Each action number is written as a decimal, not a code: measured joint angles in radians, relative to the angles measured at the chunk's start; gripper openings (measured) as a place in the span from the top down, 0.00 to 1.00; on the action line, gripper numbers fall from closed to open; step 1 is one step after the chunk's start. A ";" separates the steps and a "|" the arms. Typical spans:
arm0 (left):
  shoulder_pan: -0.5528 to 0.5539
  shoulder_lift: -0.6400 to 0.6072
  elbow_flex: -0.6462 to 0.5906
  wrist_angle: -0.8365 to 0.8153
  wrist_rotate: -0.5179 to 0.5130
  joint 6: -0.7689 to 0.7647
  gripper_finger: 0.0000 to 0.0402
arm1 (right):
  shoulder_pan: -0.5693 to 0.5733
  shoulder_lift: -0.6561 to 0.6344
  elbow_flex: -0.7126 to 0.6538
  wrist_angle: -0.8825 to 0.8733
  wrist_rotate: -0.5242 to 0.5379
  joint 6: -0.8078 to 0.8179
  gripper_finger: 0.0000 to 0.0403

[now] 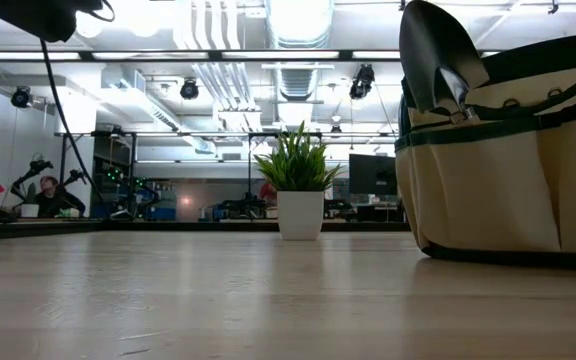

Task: Pick & Place Garden tools in Gardening bag
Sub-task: Put the brown trowel into the green gardening bag

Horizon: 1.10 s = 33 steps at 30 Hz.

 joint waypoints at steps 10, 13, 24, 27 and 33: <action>-0.017 0.005 0.000 -0.032 0.020 0.054 0.83 | -0.086 0.001 -0.047 0.011 -0.167 0.113 0.46; -0.018 0.005 0.000 -0.032 0.038 0.065 0.82 | -0.096 0.003 -0.054 0.043 -0.201 0.117 0.46; -0.024 0.005 0.000 -0.031 0.030 0.124 0.82 | -0.152 0.030 -0.059 0.088 -0.343 0.198 0.48; -0.024 0.005 0.000 -0.039 0.030 0.125 0.82 | -0.161 0.051 -0.059 0.116 -0.353 0.199 0.51; -0.024 0.006 0.000 -0.046 0.030 0.126 0.82 | -0.161 0.055 -0.058 0.156 -0.365 0.172 0.60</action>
